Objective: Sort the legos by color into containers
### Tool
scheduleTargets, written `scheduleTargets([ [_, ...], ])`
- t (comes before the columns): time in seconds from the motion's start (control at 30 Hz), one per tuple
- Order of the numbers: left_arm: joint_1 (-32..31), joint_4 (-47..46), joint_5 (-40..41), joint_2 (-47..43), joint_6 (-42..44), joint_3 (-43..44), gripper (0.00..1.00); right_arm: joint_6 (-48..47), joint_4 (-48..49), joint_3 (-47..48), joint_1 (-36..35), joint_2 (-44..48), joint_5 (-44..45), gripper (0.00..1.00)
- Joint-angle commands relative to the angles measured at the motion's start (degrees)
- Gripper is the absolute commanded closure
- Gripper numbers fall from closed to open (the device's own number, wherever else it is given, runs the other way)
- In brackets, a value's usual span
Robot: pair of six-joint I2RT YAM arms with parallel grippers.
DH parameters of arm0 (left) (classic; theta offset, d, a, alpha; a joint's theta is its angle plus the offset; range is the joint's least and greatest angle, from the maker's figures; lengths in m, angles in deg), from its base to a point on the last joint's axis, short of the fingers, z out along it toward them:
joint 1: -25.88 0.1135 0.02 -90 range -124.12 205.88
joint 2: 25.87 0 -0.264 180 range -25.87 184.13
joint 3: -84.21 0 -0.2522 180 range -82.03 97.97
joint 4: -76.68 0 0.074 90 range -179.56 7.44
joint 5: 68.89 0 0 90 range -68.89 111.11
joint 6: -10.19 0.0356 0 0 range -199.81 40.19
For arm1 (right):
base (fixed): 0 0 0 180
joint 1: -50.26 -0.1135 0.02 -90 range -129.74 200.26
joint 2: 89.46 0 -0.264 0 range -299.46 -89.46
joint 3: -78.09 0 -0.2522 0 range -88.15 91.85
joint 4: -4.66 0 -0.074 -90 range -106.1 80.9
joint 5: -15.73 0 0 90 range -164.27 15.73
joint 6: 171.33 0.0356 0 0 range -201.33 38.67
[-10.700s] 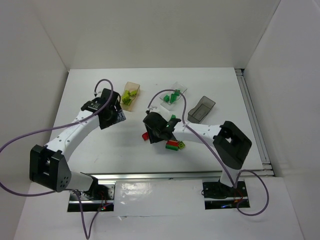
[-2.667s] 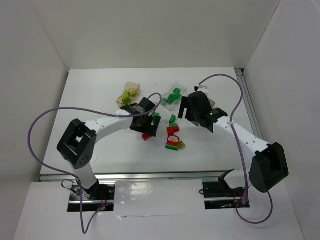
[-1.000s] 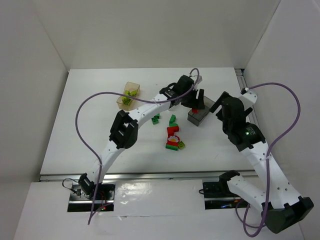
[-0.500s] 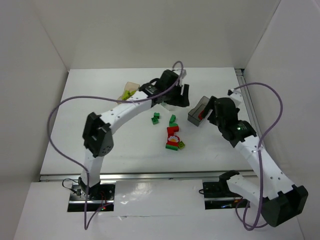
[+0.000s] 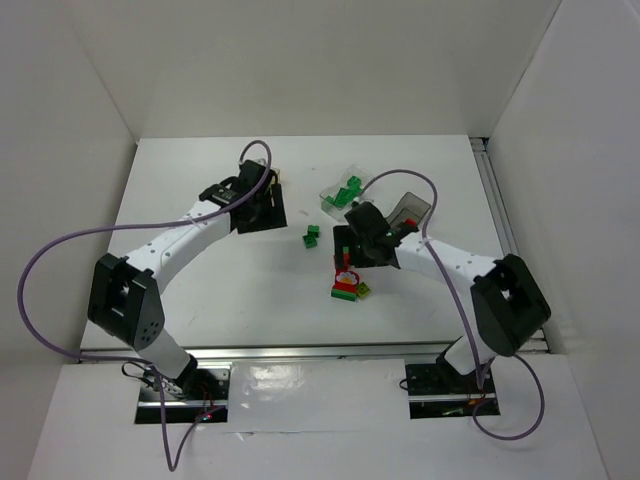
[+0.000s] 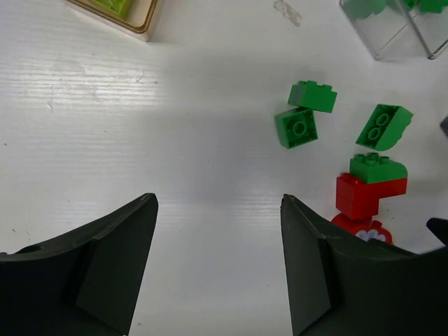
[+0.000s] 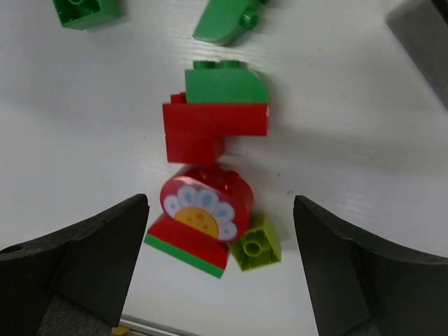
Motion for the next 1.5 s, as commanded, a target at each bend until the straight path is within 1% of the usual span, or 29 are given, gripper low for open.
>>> scheduleTargets([
  [0.0, 0.09, -0.55, 0.82, -1.83, -0.98, -0.59, 0.21, -3.17, 3.99, 5.34, -1.27, -4.82, -0.21, 0.09],
  [0.07, 0.09, -0.55, 0.82, -2.36, -0.98, -1.99, 0.21, -3.18, 4.60, 6.49, -2.33, -7.37, 0.48, 0.14],
  [0.1, 0.09, -0.55, 0.82, -2.88, -0.98, -2.52, 0.21, -3.18, 4.60, 6.49, -2.33, -7.99, 0.49, 0.14],
  [0.27, 1.31, -0.55, 1.34, -3.50, -0.98, -3.14, 0.21, -2.47, 5.13, 7.64, -2.33, -11.42, -0.39, 0.21],
  [0.43, 2.55, -0.55, 0.12, -3.50, 0.06, -3.67, 0.22, -1.33, 6.62, 7.73, -2.33, -12.48, -1.71, 0.30],
  [0.47, 2.55, -0.55, 0.12, -2.37, 0.07, -3.67, 0.22, -0.72, 6.62, 7.72, -2.86, -13.09, -1.71, 0.33],
  [0.57, 3.17, -1.08, -2.42, -1.57, 1.65, -3.67, 0.22, -0.72, 8.73, 7.72, -2.86, -13.71, -0.83, 0.39],
  [0.63, 3.78, -1.08, -5.23, -0.08, 2.44, -2.62, 0.22, -0.72, 8.73, 7.72, -3.38, -14.24, -0.83, 0.47],
  [0.73, 3.78, 0.76, -5.24, 1.42, 2.97, -0.86, 0.22, -1.33, 8.73, 8.34, -3.39, -14.85, -0.83, 0.54],
  [0.8, 3.78, 1.82, -5.24, 2.30, 2.97, -0.07, 0.22, -1.33, 8.73, 8.87, -3.39, -14.85, -0.83, 0.54],
  [0.87, 3.78, 1.82, -7.17, 2.30, 2.97, -0.06, 0.22, -1.86, 8.73, 8.34, -3.39, -15.38, -0.83, 0.54],
  [0.93, 4.31, 0.51, -9.01, 2.30, 2.97, -0.06, 0.22, -2.39, 8.73, 8.34, -3.39, -15.38, -0.83, 0.59],
  [0.97, 4.31, 0.50, -11.46, 2.30, 3.58, -0.06, 0.22, -2.39, 8.04, 8.34, -3.39, -15.38, -0.13, 0.63],
  [1.0, 4.31, -0.28, -12.70, 2.30, 4.55, -0.06, 0.22, -2.39, 8.03, 8.34, -3.39, -15.38, 0.57, 0.71],
  [1.03, 4.31, -0.90, -14.80, 2.30, 5.17, -0.06, 0.22, -3.52, 8.03, 7.82, -3.39, -13.38, 0.58, 0.73],
  [1.1, 4.31, -0.90, -16.22, 2.30, 7.01, 1.42, 0.22, -4.75, 7.25, 7.29, -3.39, -10.39, -0.12, 0.76],
  [1.13, 4.31, -0.12, -17.36, 2.91, 7.97, 1.95, 0.21, -5.46, 7.24, 6.24, -3.39, -8.54, -0.74, 0.76],
  [1.17, 4.31, -0.11, -21.03, 2.91, 8.77, 2.48, 0.21, -7.38, 7.24, 5.36, -3.39, -4.09, -1.70, 0.76],
  [1.23, 4.92, -0.81, -28.14, 2.91, 11.67, 2.48, 0.14, -9.67, 9.34, 3.25, -3.39, 0.59, -5.73, 0.76],
  [1.27, 4.92, -1.69, -32.36, 2.91, 12.46, 3.01, 0.10, -10.90, 9.96, 1.24, -3.39, 4.70, -7.58, 0.76],
  [1.3, 5.45, -3.78, -40.06, 2.91, 13.16, 3.01, 0.07, -12.57, 10.49, 0.44, -3.39, 6.66, -8.82, 0.76],
  [1.37, 5.45, -6.25, -47.65, 4.66, 13.96, 3.53, 0.02, -13.28, 10.49, -0.80, -3.39, 10.52, -10.93, 0.76],
  [1.47, 5.45, -8.98, -51.55, 6.25, 13.43, 3.54, 0.01, -15.39, 8.30, 0.07, -3.39, 11.95, -13.48, 0.76],
])
